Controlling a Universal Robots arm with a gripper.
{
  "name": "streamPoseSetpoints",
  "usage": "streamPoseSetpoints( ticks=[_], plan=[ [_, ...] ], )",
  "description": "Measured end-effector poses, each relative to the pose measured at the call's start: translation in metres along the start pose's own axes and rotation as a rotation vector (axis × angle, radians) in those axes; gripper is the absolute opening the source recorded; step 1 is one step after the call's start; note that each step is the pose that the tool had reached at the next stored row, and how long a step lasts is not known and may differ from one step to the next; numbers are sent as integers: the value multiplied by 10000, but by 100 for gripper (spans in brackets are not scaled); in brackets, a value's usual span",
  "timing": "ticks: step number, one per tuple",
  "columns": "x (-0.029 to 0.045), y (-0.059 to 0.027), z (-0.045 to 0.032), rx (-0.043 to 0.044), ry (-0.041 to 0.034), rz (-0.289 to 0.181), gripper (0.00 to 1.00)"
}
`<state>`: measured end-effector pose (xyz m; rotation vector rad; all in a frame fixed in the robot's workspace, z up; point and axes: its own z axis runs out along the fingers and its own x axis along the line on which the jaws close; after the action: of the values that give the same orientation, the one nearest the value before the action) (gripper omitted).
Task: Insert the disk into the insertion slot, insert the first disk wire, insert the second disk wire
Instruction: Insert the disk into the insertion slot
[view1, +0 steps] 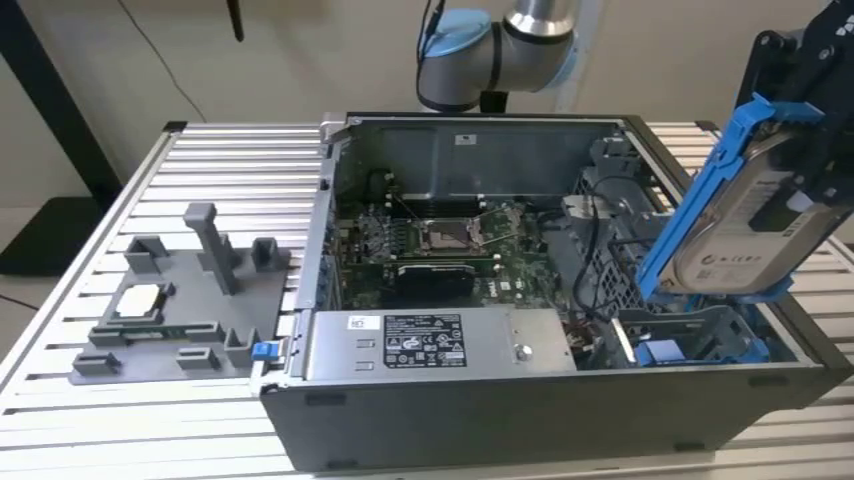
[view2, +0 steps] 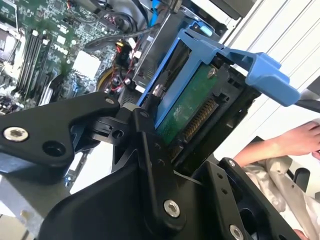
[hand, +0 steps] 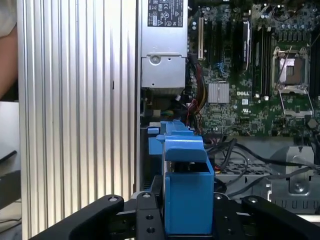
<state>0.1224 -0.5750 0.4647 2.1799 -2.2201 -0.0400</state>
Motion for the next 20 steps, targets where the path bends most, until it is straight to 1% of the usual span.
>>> streamPoseSetpoints(
  ticks=[5, 12, 16, 17, 18, 20],
  plan=[
    [19, -7, 86, 39, -1, -2, 100],
    [35, -12, 213, 155, -2, -1, 100],
    [38, -14, 280, 180, -9, -1, 100],
    [39, -15, 288, 181, -27, -2, 100],
    [40, -15, 292, 181, -71, -2, 100],
    [40, -15, 309, 180, -181, -5, 100]
  ],
)
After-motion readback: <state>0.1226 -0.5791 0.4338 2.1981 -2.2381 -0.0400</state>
